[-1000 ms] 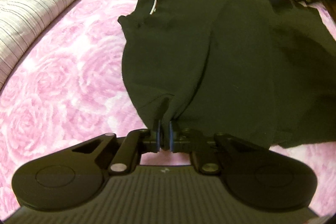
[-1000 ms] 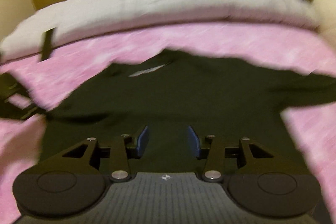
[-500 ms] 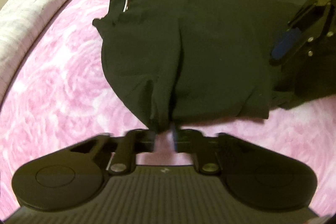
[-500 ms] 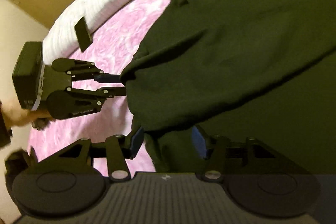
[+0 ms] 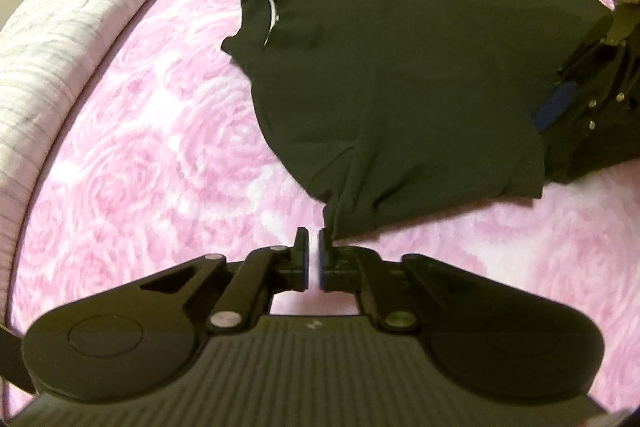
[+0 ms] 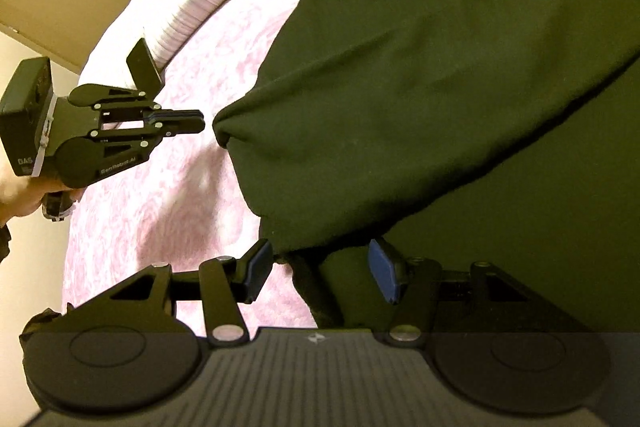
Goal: Fold clothes
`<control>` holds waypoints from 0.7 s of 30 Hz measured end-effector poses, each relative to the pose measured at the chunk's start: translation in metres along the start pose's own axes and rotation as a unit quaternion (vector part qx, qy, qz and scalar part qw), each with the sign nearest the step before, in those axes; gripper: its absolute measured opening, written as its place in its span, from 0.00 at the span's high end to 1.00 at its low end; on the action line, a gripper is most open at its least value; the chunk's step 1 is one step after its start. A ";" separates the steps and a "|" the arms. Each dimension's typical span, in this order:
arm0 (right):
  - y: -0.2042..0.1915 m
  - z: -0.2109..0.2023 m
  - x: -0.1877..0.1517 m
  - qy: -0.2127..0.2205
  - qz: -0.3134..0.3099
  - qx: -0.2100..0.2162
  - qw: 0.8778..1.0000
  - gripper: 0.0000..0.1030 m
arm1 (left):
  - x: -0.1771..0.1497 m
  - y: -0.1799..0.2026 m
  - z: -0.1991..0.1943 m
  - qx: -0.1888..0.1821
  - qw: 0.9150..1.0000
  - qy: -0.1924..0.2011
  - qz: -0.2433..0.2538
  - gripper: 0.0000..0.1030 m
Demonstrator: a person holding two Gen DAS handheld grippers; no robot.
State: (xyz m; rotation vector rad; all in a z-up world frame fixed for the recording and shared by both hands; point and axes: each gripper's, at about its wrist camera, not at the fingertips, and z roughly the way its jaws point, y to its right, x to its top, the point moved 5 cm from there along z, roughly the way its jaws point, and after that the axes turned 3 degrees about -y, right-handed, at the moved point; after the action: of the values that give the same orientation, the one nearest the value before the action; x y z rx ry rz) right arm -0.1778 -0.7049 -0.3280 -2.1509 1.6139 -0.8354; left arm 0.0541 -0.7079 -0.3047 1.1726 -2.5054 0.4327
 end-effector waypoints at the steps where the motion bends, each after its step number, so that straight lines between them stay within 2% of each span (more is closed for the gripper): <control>1: 0.000 -0.001 0.000 0.001 0.002 -0.001 1.000 0.45 | 0.001 0.000 0.001 -0.011 1.000 0.004 -0.020 0.91; 2: 0.001 -0.002 0.000 0.002 0.005 -0.001 1.000 0.45 | 0.001 0.001 0.001 -0.023 0.999 0.007 -0.039 0.86; 3: 0.002 -0.001 0.000 0.002 0.010 0.000 1.000 0.45 | 0.002 0.001 0.001 -0.029 0.998 0.014 -0.054 0.73; 4: 0.004 -0.001 0.001 0.001 0.016 0.002 1.000 0.45 | 0.003 0.003 0.004 -0.036 0.997 0.017 -0.061 0.66; 6: 0.004 0.004 0.005 0.000 0.028 0.008 1.000 0.45 | 0.005 0.006 0.011 -0.051 0.996 0.022 -0.074 0.71; 7: 0.005 0.007 0.007 0.000 0.033 0.011 0.999 0.45 | 0.007 0.009 0.016 -0.057 0.996 0.016 -0.061 0.91; 8: 0.004 0.008 0.008 0.000 0.037 0.018 0.999 0.44 | 0.008 0.008 0.017 -0.059 0.997 0.012 -0.046 0.95; 11: 0.001 0.012 0.011 -0.001 0.039 0.027 0.999 0.44 | 0.011 0.006 0.020 -0.062 0.998 0.001 -0.002 0.95; 12: 0.001 0.012 0.010 -0.003 0.037 0.028 0.999 0.44 | 0.014 -0.004 0.015 -0.053 0.999 0.008 -0.009 0.94; 14: -0.001 0.013 0.007 -0.006 0.032 0.028 0.999 0.44 | 0.012 -0.014 0.009 -0.044 0.999 0.011 -0.029 1.00; 18: -0.005 0.012 0.002 -0.008 0.028 0.025 0.999 0.44 | 0.009 -0.034 -0.003 -0.026 0.997 0.017 -0.069 0.99; 21: -0.012 0.013 0.000 -0.005 0.029 0.031 0.999 0.44 | 0.007 -0.048 -0.013 -0.013 0.995 0.021 -0.099 0.95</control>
State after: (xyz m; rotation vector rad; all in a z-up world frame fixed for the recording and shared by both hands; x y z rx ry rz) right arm -0.1605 -0.7021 -0.3313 -2.0532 1.6163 -0.8449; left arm 0.0899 -0.7372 -0.2839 1.3710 -2.3222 0.3683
